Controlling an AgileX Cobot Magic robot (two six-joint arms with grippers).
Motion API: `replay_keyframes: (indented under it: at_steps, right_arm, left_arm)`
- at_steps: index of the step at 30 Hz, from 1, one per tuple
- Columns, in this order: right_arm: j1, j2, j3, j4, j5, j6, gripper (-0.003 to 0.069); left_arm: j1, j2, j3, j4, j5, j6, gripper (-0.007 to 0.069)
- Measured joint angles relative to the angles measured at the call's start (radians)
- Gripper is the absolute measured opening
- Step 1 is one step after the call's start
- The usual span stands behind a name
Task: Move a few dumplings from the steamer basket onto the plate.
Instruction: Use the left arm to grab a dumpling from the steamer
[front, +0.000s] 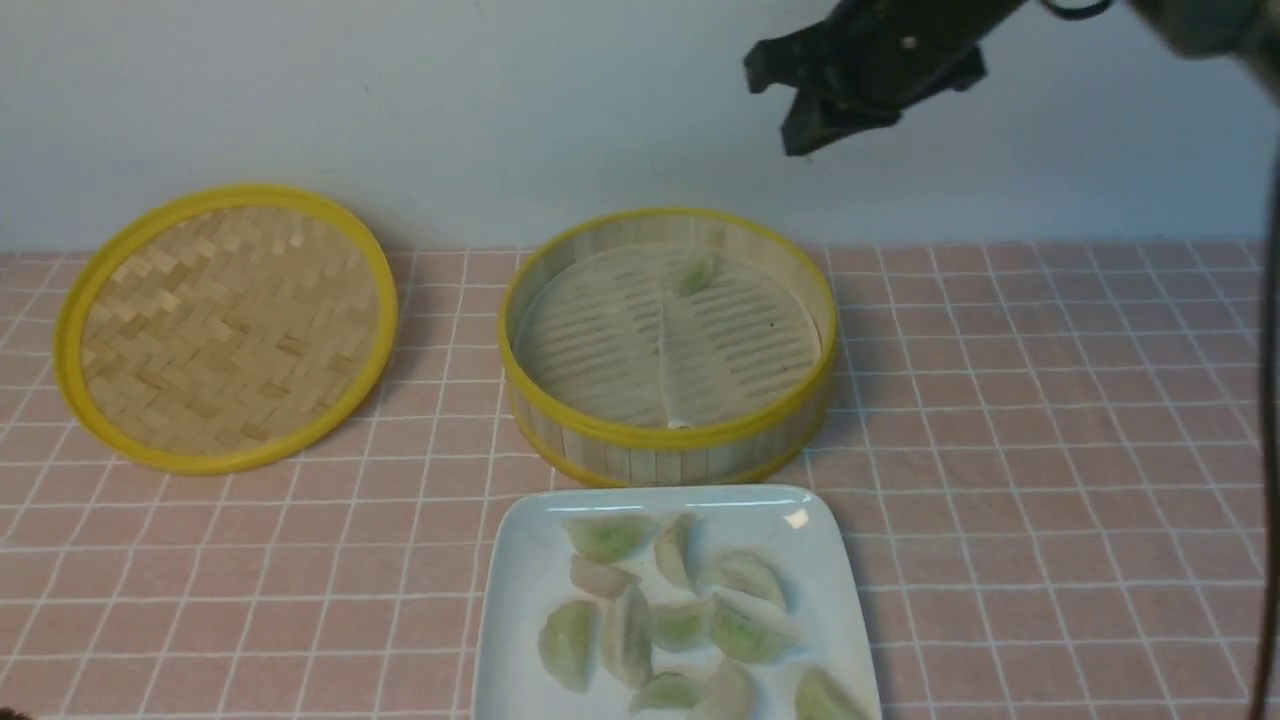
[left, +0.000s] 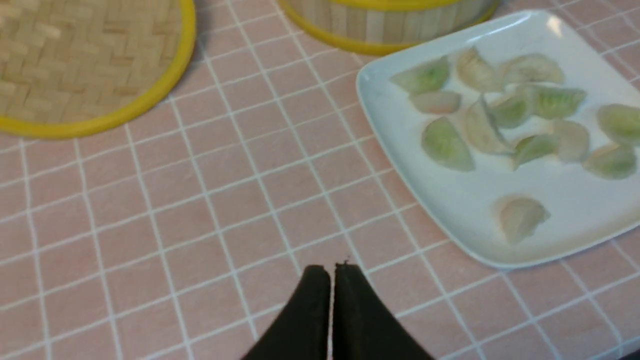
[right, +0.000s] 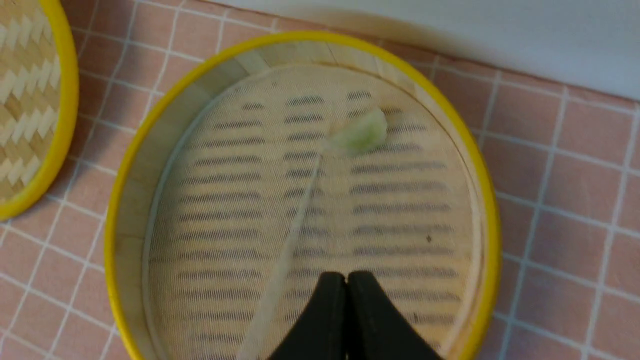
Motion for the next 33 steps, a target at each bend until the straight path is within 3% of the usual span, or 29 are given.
replay_keyframes:
  at_steps: [5, 11, 25, 33]
  right_arm:
    - [0.021, 0.233, -0.286, 0.014, 0.003, 0.028, -0.0001]
    - [0.021, 0.379, -0.415, 0.014, 0.006, 0.028, 0.0044]
    - [0.021, 0.477, -0.427, -0.007, -0.026, -0.051, 0.0409]
    - [0.021, 0.515, -0.427, -0.016, -0.078, -0.117, 0.0461]
  left_arm:
    - [0.0, 0.0, 0.0, 0.075, 0.138, -0.057, -0.0006]
    - [0.0, 0.0, 0.0, 0.117, 0.194, -0.061, -0.0006]
    - [0.0, 0.0, -0.002, 0.179, 0.204, -0.066, -0.0006]
    - [0.0, 0.0, -0.002, 0.189, 0.224, -0.066, -0.0006]
